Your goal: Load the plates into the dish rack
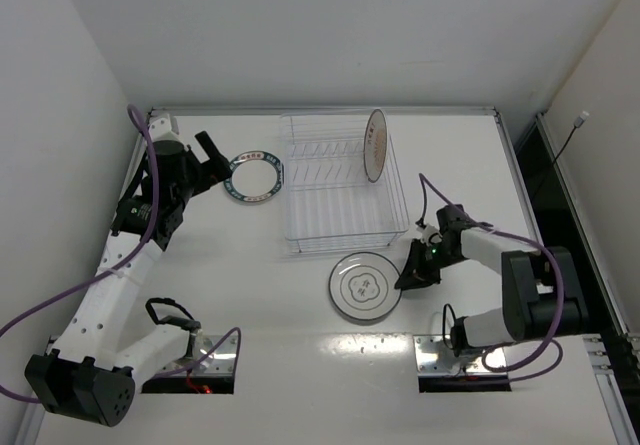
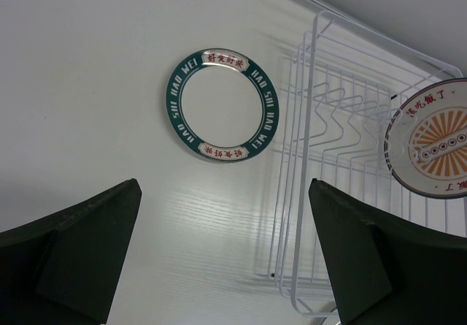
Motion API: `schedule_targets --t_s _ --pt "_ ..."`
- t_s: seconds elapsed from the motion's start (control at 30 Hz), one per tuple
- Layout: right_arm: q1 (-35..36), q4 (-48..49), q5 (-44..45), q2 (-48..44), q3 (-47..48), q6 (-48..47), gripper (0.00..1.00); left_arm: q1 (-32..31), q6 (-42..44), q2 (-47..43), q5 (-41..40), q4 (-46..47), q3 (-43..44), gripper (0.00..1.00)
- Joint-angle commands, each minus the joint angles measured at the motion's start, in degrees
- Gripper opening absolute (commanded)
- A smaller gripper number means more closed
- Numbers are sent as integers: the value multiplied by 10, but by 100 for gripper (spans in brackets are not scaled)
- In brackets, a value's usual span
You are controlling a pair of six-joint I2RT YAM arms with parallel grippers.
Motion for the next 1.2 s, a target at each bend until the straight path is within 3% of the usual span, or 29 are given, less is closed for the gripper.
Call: schedule_targets --t_s 0.0,0.3,0.63,0.73,0.9,1.17 --pt "5 -72 74 -33 43 -6 0 -4 1 -7 2 7 -2 100" --pt "34 -281 106 -187 176 17 0 -4 1 -7 8 7 -7 100" --pt "64 -393 79 -253 332 30 0 -4 -4 -1 8 13 -12 100" --pt "64 -400 132 -218 447 30 0 -4 -4 -1 8 13 -12 100" --pt "70 -338 284 -82 655 37 0 -4 -4 -1 8 13 -7 100" --pt "137 -220 509 78 758 61 0 -4 1 -1 2 13 -7 100"
